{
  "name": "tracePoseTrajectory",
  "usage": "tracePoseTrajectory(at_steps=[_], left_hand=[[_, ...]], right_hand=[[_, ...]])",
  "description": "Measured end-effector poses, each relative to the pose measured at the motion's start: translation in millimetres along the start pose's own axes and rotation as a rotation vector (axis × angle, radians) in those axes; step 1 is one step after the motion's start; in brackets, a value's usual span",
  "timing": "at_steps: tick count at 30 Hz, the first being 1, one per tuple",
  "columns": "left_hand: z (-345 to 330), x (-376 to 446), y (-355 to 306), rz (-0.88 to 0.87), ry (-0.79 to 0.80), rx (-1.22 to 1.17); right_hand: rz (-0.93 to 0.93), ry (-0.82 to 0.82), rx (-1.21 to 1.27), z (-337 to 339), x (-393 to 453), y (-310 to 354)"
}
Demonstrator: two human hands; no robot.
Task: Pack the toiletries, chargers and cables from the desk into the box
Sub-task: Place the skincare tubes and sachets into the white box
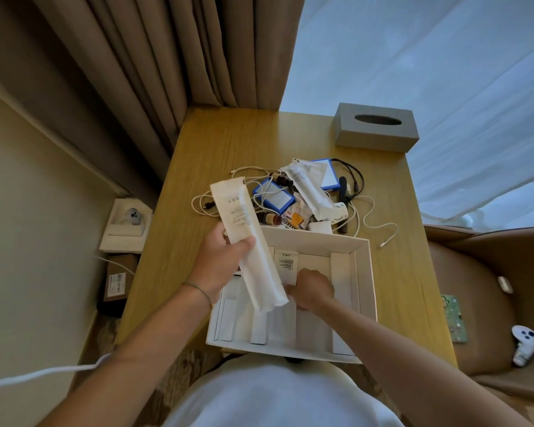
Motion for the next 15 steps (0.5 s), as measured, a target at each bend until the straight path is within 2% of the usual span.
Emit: tracePoseTrajectory(at_steps=[4, 7, 11, 15], left_hand=[[-26.4, -5.1, 16.3, 0.023, 0.106, 0.115], [-45.1, -4.4, 30.6, 0.014, 0.182, 0.198], [-69.4, -0.5, 51.7, 0.017, 0.259, 0.309], [-92.7, 2.5, 77.8, 0.085, 0.317, 0.407]], right_hand=[[0.06, -0.002, -0.128, 16.0, -2.2, 3.7], [0.045, -0.062, -0.035, 44.4, -9.3, -0.3], [0.074, -0.263, 0.123, 84.1, -33.6, -12.0], [0.092, -0.299, 0.172, 97.4, -48.9, -17.4]])
Point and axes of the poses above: each hand's wrist, its own x-axis towards the middle knuckle, its own z-axis out of the back of the hand, y = z × x, the point moved 2 cm from there along x, towards the middle knuckle, and after that the axes turned 5 degrees about -y, right-handed, at the moved point
